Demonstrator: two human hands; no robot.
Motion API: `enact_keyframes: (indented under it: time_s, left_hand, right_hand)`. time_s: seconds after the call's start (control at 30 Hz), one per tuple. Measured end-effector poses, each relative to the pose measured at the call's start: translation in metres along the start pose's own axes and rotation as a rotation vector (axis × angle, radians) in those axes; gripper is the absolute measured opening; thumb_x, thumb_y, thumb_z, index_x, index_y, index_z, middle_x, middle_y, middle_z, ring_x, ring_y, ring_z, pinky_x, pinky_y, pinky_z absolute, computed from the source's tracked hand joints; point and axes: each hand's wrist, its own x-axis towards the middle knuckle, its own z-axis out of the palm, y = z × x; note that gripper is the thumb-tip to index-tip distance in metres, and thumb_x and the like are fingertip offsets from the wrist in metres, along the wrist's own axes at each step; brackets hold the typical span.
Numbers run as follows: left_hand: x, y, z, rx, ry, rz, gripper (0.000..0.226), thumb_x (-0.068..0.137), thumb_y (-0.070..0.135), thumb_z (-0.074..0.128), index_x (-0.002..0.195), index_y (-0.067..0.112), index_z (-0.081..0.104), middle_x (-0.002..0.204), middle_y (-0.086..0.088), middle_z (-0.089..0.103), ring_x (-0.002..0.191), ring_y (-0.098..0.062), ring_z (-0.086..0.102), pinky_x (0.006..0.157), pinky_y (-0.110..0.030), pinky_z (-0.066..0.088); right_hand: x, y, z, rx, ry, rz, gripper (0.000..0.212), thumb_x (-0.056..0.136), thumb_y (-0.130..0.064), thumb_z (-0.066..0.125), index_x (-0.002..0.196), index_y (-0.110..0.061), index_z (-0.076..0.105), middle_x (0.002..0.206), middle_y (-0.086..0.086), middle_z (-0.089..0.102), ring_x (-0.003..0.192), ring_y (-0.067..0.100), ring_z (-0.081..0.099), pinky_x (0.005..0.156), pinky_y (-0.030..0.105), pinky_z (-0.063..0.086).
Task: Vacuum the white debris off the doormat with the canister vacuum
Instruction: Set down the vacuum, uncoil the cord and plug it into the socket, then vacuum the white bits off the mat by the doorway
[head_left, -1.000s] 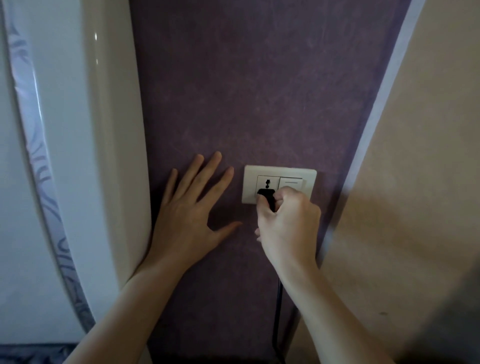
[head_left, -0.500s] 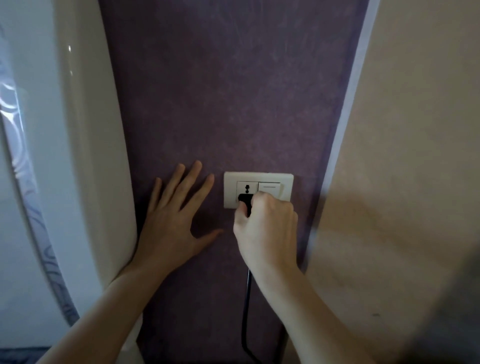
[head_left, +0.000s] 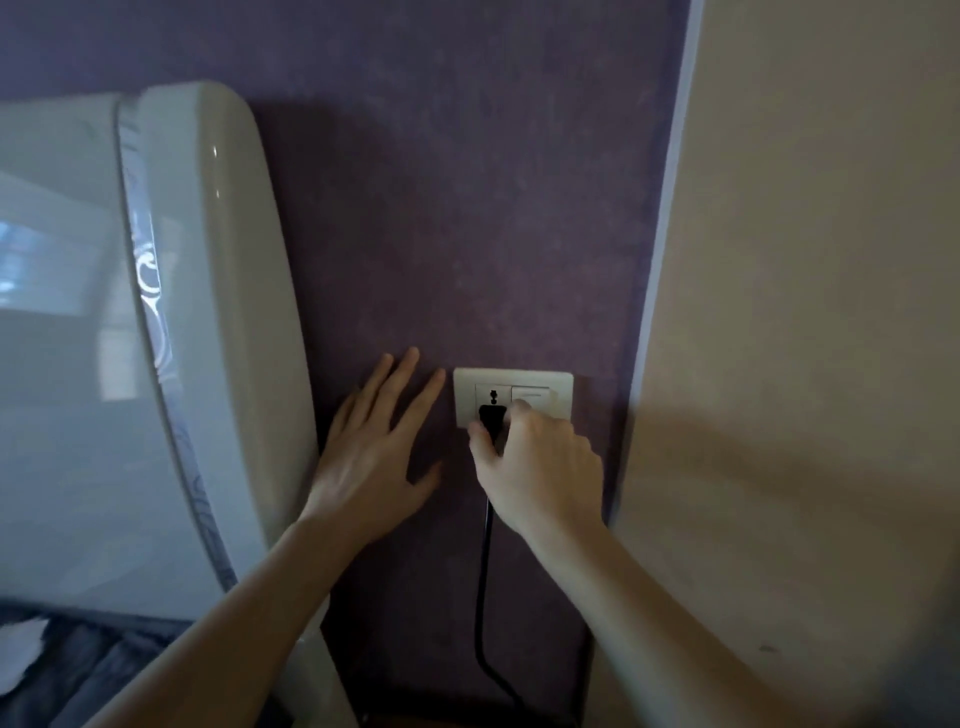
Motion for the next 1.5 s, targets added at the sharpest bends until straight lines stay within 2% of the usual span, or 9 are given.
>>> enact_keyframes:
  time_s: [0.13, 0.23, 0.5, 0.7, 0.83, 1.0, 1.13, 1.33, 1.5]
  left_hand:
    - [0.005, 0.018, -0.045, -0.043, -0.096, -0.082, 0.087, 0.082, 0.043, 0.063, 0.158, 0.03, 0.022, 0.162, -0.001, 0.028, 0.147, -0.022, 0.032, 0.119, -0.049, 0.03]
    - [0.023, 0.024, -0.099, -0.054, -0.174, -0.147, 0.083, 0.083, 0.048, 0.059, 0.157, 0.032, 0.025, 0.155, 0.004, 0.041, 0.141, -0.019, 0.042, 0.117, -0.048, 0.033]
    - [0.097, 0.052, -0.275, -0.133, -0.331, -0.155, 0.073, 0.088, 0.056, 0.048, 0.155, 0.029, 0.031, 0.156, 0.003, 0.041, 0.144, -0.021, 0.036, 0.117, -0.051, 0.032]
    - [0.121, 0.095, -0.361, -0.262, -0.391, -0.063, 0.068, 0.089, 0.051, 0.052, 0.15, 0.026, 0.039, 0.153, 0.003, 0.044, 0.142, -0.021, 0.039, 0.118, -0.049, 0.031]
    - [0.118, 0.127, -0.366, -0.318, -0.449, 0.03, 0.066, 0.089, 0.052, 0.054, 0.148, 0.025, 0.042, 0.148, 0.001, 0.05, 0.136, -0.022, 0.046, 0.115, -0.046, 0.033]
    - [0.121, 0.179, -0.36, -0.412, -0.5, 0.16, 0.071, 0.087, 0.052, 0.052, 0.151, 0.023, 0.039, 0.149, -0.002, 0.05, 0.133, -0.024, 0.05, 0.111, -0.046, 0.041]
    - [0.133, 0.227, -0.344, -0.457, -0.578, 0.244, 0.074, 0.087, 0.054, 0.046, 0.154, 0.028, 0.032, 0.154, 0.001, 0.043, 0.14, -0.021, 0.041, 0.113, -0.046, 0.039]
    - [0.151, 0.322, -0.308, -0.57, -0.678, 0.382, 0.071, 0.089, 0.049, 0.059, 0.153, 0.029, 0.036, 0.152, 0.005, 0.045, 0.138, -0.017, 0.043, 0.114, -0.038, 0.037]
    - [0.172, 0.407, -0.27, -0.771, -0.989, 0.43, 0.069, 0.09, 0.049, 0.065, 0.151, 0.029, 0.039, 0.152, 0.007, 0.044, 0.137, -0.015, 0.043, 0.108, -0.031, 0.039]
  right_hand:
    - [0.015, 0.001, -0.033, -0.036, -0.284, -0.065, 0.036, 0.099, -0.046, 0.054, 0.118, -0.016, 0.058, 0.117, 0.005, 0.065, 0.11, 0.031, 0.063, 0.082, 0.04, 0.053]
    - [0.027, -0.014, -0.071, -0.086, -0.437, -0.094, 0.044, 0.097, -0.046, 0.055, 0.131, -0.017, 0.055, 0.131, 0.006, 0.059, 0.123, 0.03, 0.055, 0.093, 0.042, 0.053]
    - [0.033, -0.082, -0.24, -0.164, -0.378, -0.121, 0.068, 0.093, -0.058, 0.035, 0.148, -0.021, 0.051, 0.143, 0.006, 0.056, 0.137, 0.03, 0.047, 0.107, 0.049, 0.044]
    - [0.014, -0.104, -0.35, -0.18, -0.355, -0.047, 0.063, 0.088, -0.051, 0.046, 0.14, -0.018, 0.058, 0.14, 0.009, 0.059, 0.136, 0.033, 0.049, 0.109, 0.057, 0.043]
    - [-0.017, -0.089, -0.38, -0.184, -0.312, 0.058, 0.063, 0.086, -0.047, 0.056, 0.142, -0.019, 0.056, 0.142, 0.009, 0.058, 0.137, 0.033, 0.049, 0.111, 0.056, 0.041]
    - [-0.067, -0.05, -0.413, -0.23, -0.332, 0.248, 0.061, 0.101, -0.045, 0.048, 0.157, -0.028, 0.032, 0.161, 0.001, 0.035, 0.152, 0.025, 0.024, 0.125, 0.046, 0.02]
    - [-0.103, -0.001, -0.438, -0.284, -0.299, 0.352, 0.059, 0.1, -0.045, 0.048, 0.154, -0.023, 0.037, 0.154, 0.004, 0.043, 0.145, 0.027, 0.036, 0.12, 0.044, 0.031]
    - [-0.147, 0.088, -0.462, -0.289, -0.195, 0.517, 0.057, 0.096, -0.046, 0.051, 0.145, -0.019, 0.051, 0.139, 0.004, 0.057, 0.132, 0.027, 0.052, 0.109, 0.046, 0.045]
    - [-0.159, 0.157, -0.473, -0.227, -0.117, 0.666, 0.058, 0.094, -0.036, 0.066, 0.145, -0.015, 0.051, 0.138, 0.006, 0.06, 0.129, 0.027, 0.056, 0.105, 0.044, 0.048]
